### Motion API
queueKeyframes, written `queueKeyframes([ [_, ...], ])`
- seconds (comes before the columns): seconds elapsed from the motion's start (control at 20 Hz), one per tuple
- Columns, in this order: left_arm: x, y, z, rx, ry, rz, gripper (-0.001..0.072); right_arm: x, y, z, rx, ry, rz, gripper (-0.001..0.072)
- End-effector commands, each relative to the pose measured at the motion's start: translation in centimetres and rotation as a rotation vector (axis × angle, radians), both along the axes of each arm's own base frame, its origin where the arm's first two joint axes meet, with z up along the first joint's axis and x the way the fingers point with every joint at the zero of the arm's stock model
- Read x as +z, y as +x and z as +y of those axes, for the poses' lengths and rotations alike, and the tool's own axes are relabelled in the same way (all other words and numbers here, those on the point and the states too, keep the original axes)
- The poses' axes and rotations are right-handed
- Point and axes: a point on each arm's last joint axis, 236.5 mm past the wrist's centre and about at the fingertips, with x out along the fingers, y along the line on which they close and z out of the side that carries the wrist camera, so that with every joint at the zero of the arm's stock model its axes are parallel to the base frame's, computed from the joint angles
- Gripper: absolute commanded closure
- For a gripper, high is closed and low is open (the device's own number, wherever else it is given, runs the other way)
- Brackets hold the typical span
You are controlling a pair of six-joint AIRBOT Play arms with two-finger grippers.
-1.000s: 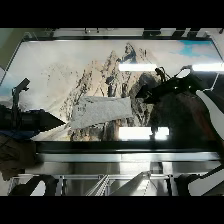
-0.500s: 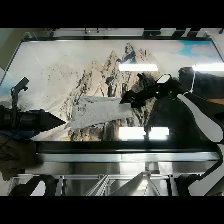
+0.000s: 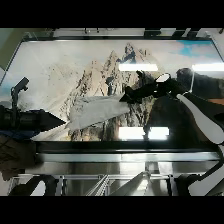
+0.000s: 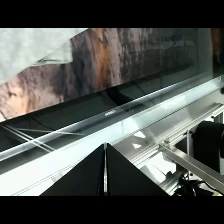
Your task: Fold the shirts.
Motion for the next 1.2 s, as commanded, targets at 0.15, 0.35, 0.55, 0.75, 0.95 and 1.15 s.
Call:
queueKeyframes([
  [0.15,0.1,1.6,0.5,0.041,0.015,-0.058,0.0683,13.9,3.3,-22.3,-0.429,-0.094,-0.169,0.0701],
  [0.35,0.1,1.6,0.5,0.025,0.021,-0.077,0.0684,17.5,-9.1,-43.9,-0.867,-0.548,-0.044,0.0701],
  [0.55,0.1,1.7,0.5,0.016,0.024,-0.086,0.0684,13.7,-25.8,-54.0,-1.154,-0.797,0.454,0.07],
  [0.75,0.1,1.8,0.5,0.02,0.023,-0.087,0.0684,7.6,-32.1,-54.6,-1.203,-0.761,0.714,0.0699],
  [0.95,0.2,2.1,0.6,0.033,0.024,-0.095,0.0684,4.4,-34.3,-54.1,-1.114,-0.769,0.862,0.0486],
  [1.15,0.4,2.6,0.6,0.049,0.018,-0.111,0.0685,4.1,-31.5,-52.7,-1.103,-0.651,0.797,0.0014],
])
